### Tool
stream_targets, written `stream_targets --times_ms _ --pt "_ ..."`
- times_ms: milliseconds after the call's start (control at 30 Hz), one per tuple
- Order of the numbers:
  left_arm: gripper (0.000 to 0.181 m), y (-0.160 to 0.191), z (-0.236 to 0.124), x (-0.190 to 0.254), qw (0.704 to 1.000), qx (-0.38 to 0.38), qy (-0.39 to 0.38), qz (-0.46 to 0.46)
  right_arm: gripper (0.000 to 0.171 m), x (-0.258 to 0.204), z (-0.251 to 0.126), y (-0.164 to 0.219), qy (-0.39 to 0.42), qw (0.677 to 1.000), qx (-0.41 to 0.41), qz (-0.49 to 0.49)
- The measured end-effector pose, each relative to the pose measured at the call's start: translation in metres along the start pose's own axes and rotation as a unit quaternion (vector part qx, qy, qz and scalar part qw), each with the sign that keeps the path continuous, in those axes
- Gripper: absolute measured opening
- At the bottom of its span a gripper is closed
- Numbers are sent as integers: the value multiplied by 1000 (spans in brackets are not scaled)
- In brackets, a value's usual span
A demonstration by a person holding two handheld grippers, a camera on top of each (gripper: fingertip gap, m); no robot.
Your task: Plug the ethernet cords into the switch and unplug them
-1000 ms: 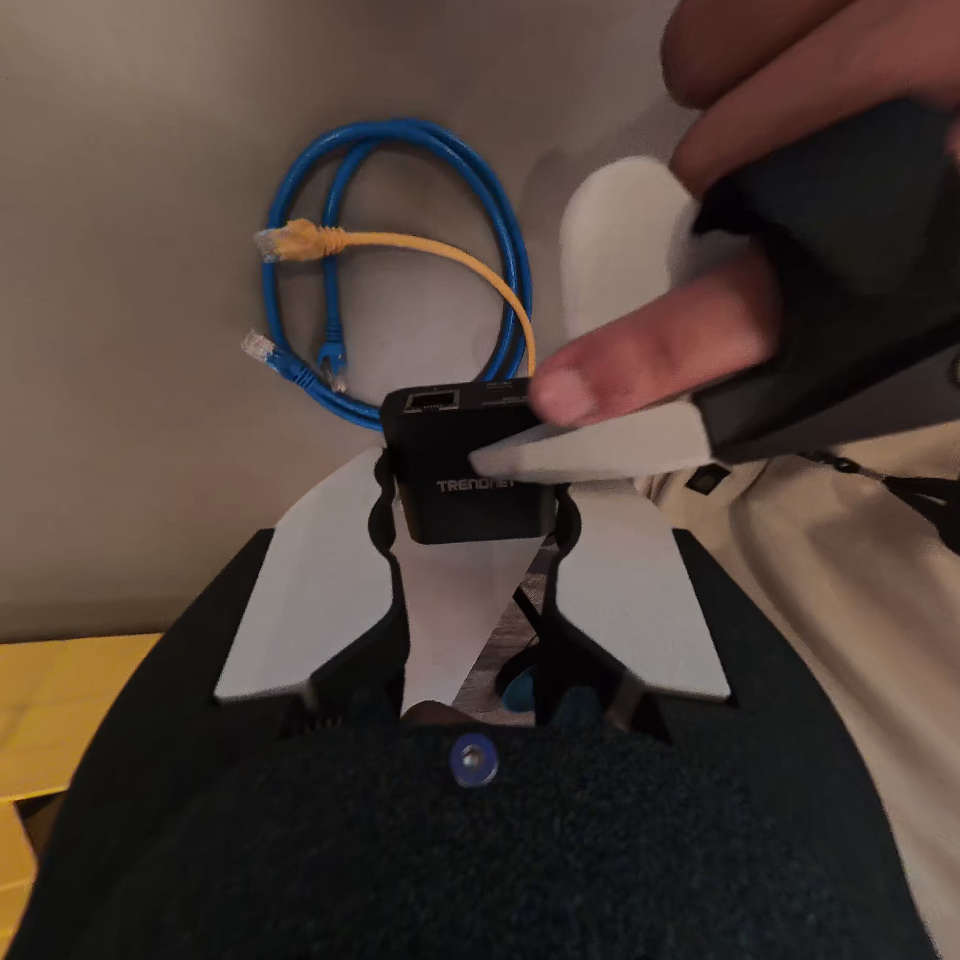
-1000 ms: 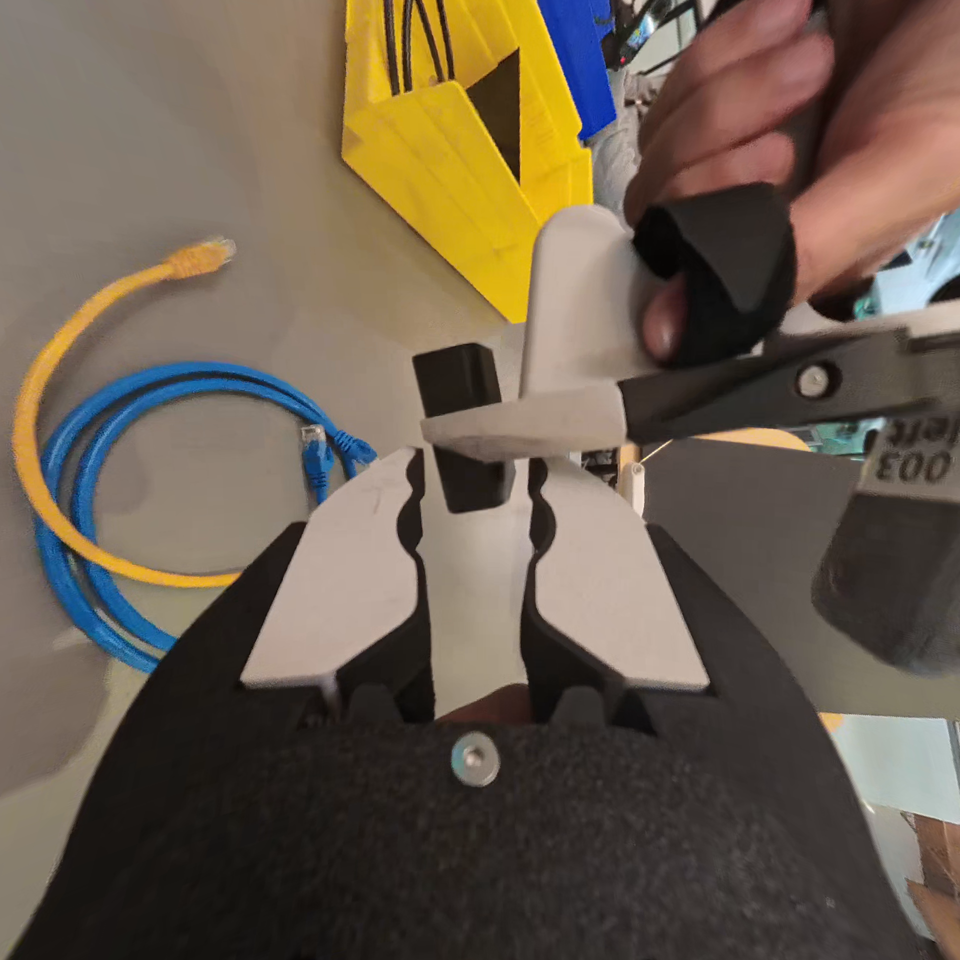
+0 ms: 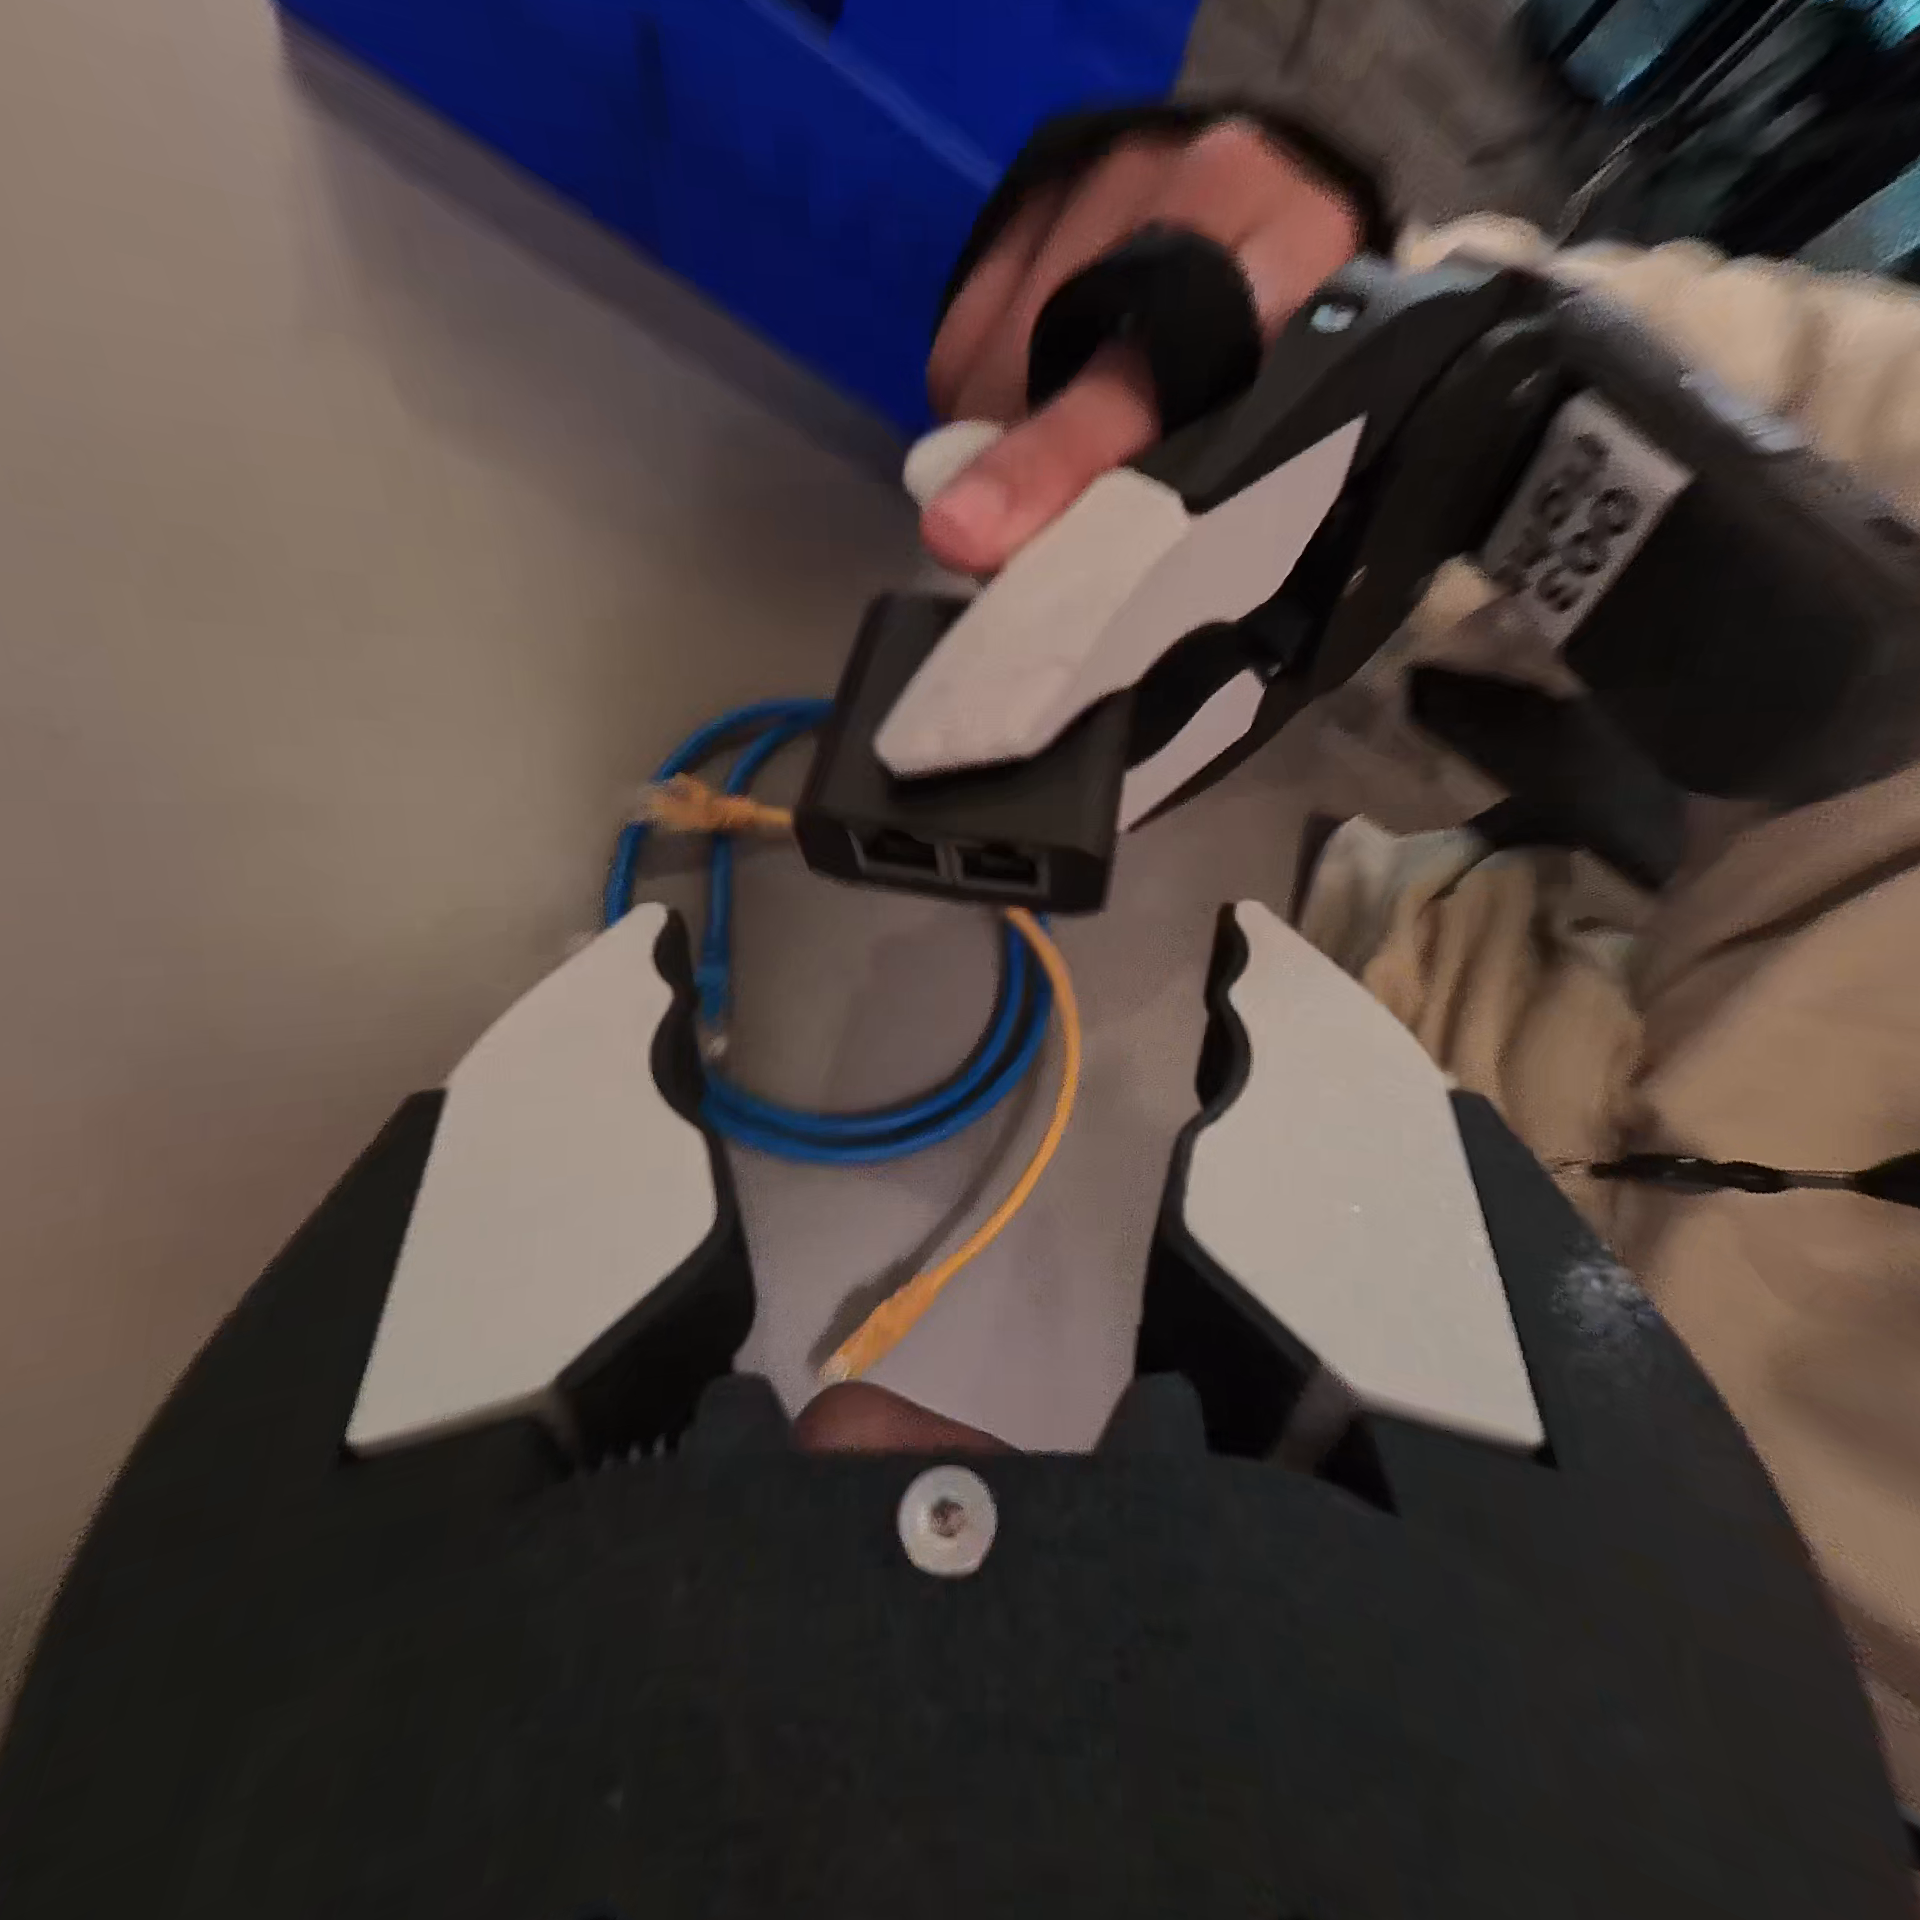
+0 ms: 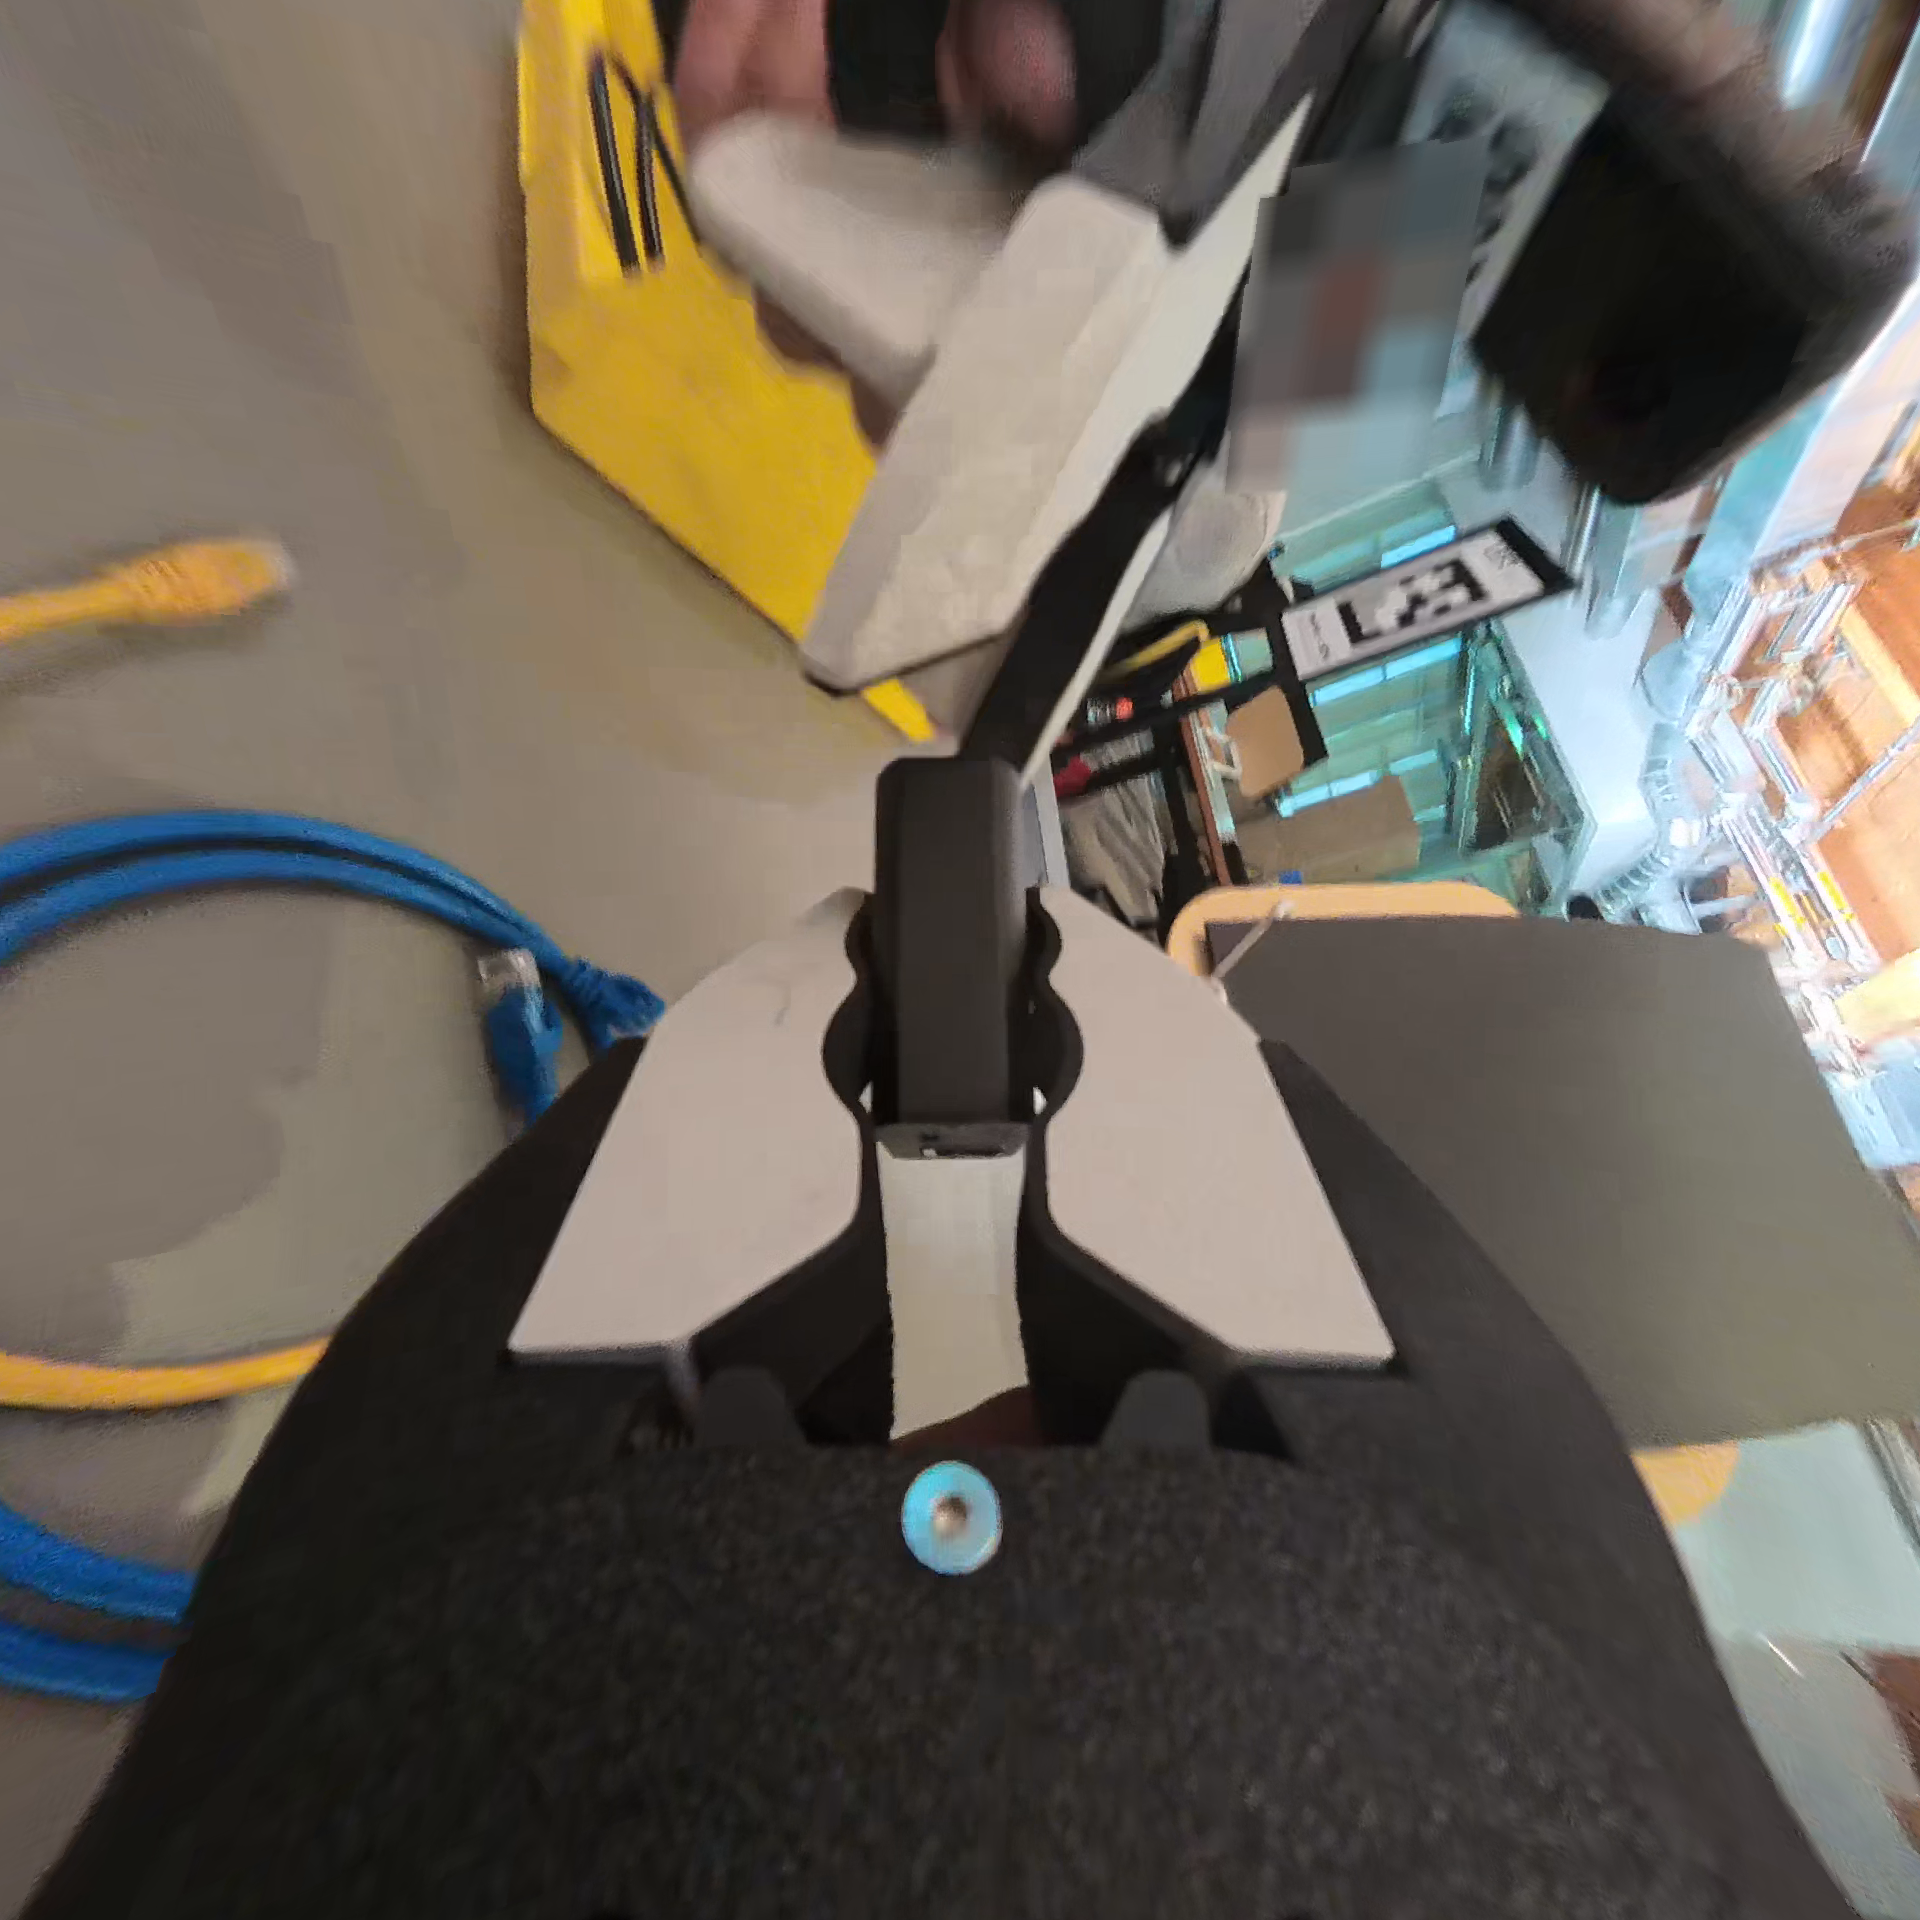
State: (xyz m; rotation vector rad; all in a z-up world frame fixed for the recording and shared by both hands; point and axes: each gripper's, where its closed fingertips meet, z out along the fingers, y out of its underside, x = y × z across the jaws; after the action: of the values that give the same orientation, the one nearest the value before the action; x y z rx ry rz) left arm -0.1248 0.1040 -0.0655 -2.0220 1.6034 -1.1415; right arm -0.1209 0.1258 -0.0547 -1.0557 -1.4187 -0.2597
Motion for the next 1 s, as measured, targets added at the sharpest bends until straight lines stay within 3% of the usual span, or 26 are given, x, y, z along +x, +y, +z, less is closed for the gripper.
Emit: stream_targets --times_ms 67,100,133,200,533,700,767,1000 --pt "98 -8 3 10 995 65 69 -10 25 -4 -2 -18 -15 998 52 33" --pt "91 -12 4 15 990 96 98 -14 25 -7 -2 -23 -26 997 62 44" --pt "71 -14 4 19 986 117 121 -17 25 -8 0 -26 -27 997 65 42" --pt "62 -12 7 20 982 131 132 -24 25 -11 2 -21 -34 998 50 25" --pt "61 -2 26 -23 991 76 -81 -76 28 -26 25 24 -48 995 -81 12" --pt "61 0 30 -32 985 64 -126 -95 36 -30 22 30 -54 990 -126 -21" --pt "61 0 33 -34 983 62 -142 -94 29 -32 20 35 -64 988 -137 -13" --pt "59 -8 27 -31 977 120 -134 -111 25 -20 17 41 -37 994 -99 9"
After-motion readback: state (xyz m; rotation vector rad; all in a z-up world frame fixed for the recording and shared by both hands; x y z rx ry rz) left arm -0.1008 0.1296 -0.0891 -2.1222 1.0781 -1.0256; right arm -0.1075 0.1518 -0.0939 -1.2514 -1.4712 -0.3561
